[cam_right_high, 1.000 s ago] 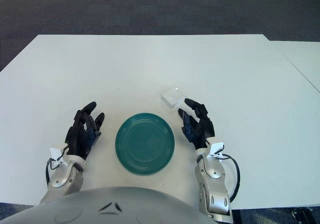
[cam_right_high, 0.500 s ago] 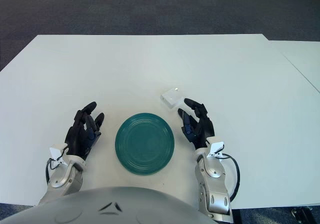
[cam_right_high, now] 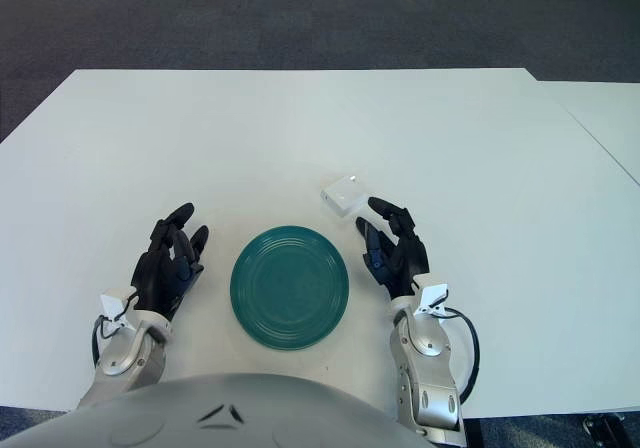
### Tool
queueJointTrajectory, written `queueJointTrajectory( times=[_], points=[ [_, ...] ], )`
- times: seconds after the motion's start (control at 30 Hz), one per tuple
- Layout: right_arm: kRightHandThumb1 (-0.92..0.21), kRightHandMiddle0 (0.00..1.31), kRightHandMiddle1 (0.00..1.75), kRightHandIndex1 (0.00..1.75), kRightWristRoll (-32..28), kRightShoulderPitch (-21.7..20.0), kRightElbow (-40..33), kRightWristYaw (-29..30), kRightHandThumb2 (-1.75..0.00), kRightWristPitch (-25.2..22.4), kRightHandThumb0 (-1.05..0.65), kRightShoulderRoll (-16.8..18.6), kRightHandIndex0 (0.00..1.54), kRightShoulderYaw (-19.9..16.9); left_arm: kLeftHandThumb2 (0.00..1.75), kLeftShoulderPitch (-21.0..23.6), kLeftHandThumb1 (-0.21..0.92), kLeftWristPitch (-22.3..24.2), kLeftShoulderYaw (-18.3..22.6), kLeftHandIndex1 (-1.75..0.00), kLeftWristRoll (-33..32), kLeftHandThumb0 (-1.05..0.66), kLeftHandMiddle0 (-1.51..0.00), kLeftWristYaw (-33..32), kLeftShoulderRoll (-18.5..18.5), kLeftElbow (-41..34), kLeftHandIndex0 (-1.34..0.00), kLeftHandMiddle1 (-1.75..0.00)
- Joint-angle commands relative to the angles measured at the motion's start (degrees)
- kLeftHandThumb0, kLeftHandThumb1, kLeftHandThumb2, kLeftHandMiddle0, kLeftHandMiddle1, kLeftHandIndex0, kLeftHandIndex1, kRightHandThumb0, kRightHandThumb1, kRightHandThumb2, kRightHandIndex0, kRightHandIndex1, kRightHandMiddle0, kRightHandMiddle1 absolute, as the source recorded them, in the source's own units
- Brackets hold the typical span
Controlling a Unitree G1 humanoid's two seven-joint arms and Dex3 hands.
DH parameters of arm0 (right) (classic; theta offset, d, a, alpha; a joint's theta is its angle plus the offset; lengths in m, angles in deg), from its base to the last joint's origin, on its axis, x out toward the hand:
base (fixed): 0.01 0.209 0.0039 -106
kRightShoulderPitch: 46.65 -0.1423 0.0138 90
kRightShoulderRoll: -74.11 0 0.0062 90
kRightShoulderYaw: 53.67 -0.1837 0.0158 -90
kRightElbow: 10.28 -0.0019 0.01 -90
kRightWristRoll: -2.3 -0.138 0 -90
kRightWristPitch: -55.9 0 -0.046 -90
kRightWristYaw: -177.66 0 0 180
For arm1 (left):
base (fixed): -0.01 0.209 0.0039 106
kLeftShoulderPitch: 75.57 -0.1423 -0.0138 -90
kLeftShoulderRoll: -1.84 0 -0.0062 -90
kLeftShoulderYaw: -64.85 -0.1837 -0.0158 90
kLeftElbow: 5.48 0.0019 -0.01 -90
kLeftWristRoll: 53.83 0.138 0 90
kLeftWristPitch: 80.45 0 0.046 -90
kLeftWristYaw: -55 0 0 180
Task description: Put the charger into the plate.
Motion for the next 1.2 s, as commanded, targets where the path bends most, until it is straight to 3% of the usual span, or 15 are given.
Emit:
queueJointTrajectory(
  times=[0.0, 0.37, 0.6, 0.73, 0.97, 1.07, 1.17],
  points=[
    [-0.92, 0.17, 0.84, 0.02, 0.0, -0.6, 1.0, 0.1, -0.5, -0.2, -0.5, -0.7, 0.55, -1.1, 0.91, -0.7, 0.92, 0.4, 0.4, -0.59, 0.1, -0.96, -0.2, 0.4, -0.6, 1.3, 0.0, -0.01],
    [-0.92, 0.17, 0.85, 0.01, 1.3, -1.6, 0.3, 0.2, -0.5, -0.3, -0.53, -1.5, 0.54, -0.5, 0.91, -0.7, 0.92, -0.2, 0.5, -0.59, 0.1, -0.97, -0.21, 0.8, -0.6, 1.4, -0.01, -0.01],
    [-0.92, 0.14, 0.83, 0.0, 5.8, -7.8, -2.7, 2.5, -0.47, -0.9, -0.53, -3.7, 0.5, -1.1, 0.9, -0.1, 0.92, 0.3, 1.1, -0.64, 0.0, -0.96, -0.24, 0.7, -0.6, 1.5, -0.02, -0.01],
    [-0.92, 0.13, 0.82, 0.0, 21.0, -14.9, -1.8, 5.8, -0.42, 5.0, -0.56, -11.6, 0.47, 0.5, 0.9, 0.4, 0.92, 0.0, 1.2, -0.68, 0.6, -0.95, -0.25, 0.6, -0.7, 2.1, -0.03, -0.01],
    [-0.92, 0.11, 0.8, 0.0, 35.5, -21.1, 6.5, 9.2, -0.36, 17.8, -0.65, -22.4, 0.42, 3.6, 0.92, 0.9, 0.92, 0.4, 0.9, -0.69, 0.8, -0.94, -0.25, 0.6, -0.9, 2.2, -0.01, -0.01],
    [-0.92, 0.1, 0.8, 0.0, 42.4, -25.5, 9.8, 8.6, -0.34, 19.7, -0.68, -26.8, 0.41, 6.7, 0.92, 1.2, 0.92, 0.4, 0.9, -0.7, 0.8, -0.94, -0.25, 0.3, -0.6, 2.3, -0.02, -0.01],
    [-0.92, 0.08, 0.8, 0.0, 47.0, -28.8, 11.1, 7.5, -0.33, 20.2, -0.7, -28.9, 0.4, 9.4, 0.92, 1.5, 0.92, 0.5, 1.0, -0.7, 0.8, -0.94, -0.26, 0.1, -0.3, 2.5, -0.03, -0.01]
  ],
)
